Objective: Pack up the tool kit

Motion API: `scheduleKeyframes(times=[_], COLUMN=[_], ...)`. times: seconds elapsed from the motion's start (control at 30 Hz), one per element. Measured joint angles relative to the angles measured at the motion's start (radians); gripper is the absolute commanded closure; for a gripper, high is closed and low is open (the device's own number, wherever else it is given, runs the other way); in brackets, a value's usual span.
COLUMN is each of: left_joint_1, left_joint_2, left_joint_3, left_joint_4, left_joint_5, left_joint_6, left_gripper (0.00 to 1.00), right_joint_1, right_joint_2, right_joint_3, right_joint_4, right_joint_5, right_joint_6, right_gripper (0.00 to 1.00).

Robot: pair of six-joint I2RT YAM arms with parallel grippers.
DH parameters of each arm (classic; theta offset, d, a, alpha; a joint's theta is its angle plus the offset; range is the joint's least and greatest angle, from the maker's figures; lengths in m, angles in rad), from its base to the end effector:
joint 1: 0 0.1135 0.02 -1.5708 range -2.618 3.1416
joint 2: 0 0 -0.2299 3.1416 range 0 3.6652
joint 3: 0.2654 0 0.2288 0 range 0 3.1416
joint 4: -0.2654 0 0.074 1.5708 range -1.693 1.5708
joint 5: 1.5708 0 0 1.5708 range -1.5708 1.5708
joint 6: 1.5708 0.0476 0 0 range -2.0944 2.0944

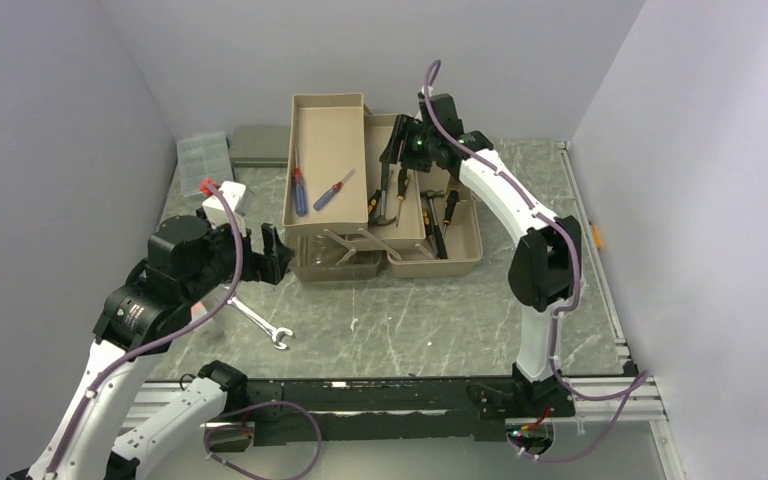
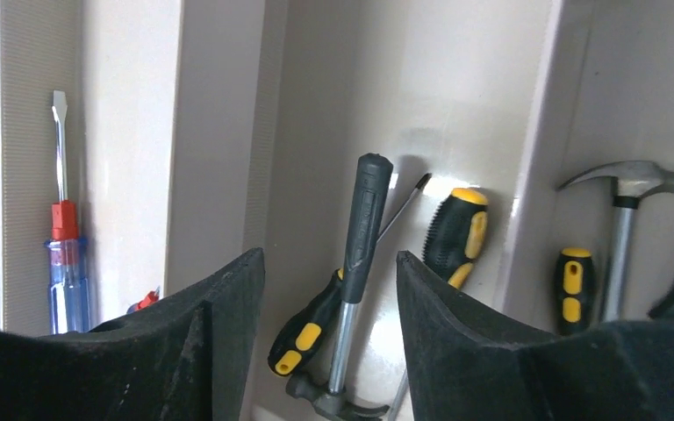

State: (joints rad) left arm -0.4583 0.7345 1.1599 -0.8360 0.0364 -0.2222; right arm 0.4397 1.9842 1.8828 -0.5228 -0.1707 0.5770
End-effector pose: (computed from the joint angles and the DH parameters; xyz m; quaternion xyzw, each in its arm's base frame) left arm 0.1223 -0.0622 0.3648 0.1084 0.8293 -0.1972 0.5115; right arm 0.3913 0.1930 0.2907 0.0221 0.8874 0.2873 0.3598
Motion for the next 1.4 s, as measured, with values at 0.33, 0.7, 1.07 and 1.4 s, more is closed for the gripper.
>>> scheduleKeyframes(times=[0.33, 0.7, 1.07, 1.4], left_joint_1=[0.073, 0.220, 0.456, 0.654], left_joint_2=[0.033, 0.126, 0.217, 0.440], left_joint_3=[0.011, 0.092, -0.005, -0.204], left_joint_4=[-0.024, -0.008, 0.051, 0.090], left_joint_5=[-0.156, -0.211, -0.050, 0.050], left_joint_6=[-0.008, -0.037, -0.198, -0.528], left_gripper=[0.01, 0.01, 0.08, 0.26], right_joint_1=[-0.129, -0.485, -0.502, -0.503], right_joint_2=[-0.272, -0.453, -0.445, -0.445], right_joint_3=[-0.143, -0.478, -0.542, -0.578], right_joint_4=[-0.047, -0.069, -0.056, -0.010], right_joint_5=[0.062, 0.135, 0.106, 0.055], right_joint_6=[-0.058, -0.133, -0.153, -0.154], right_gripper=[0.41, 0.39, 0.40, 0.41])
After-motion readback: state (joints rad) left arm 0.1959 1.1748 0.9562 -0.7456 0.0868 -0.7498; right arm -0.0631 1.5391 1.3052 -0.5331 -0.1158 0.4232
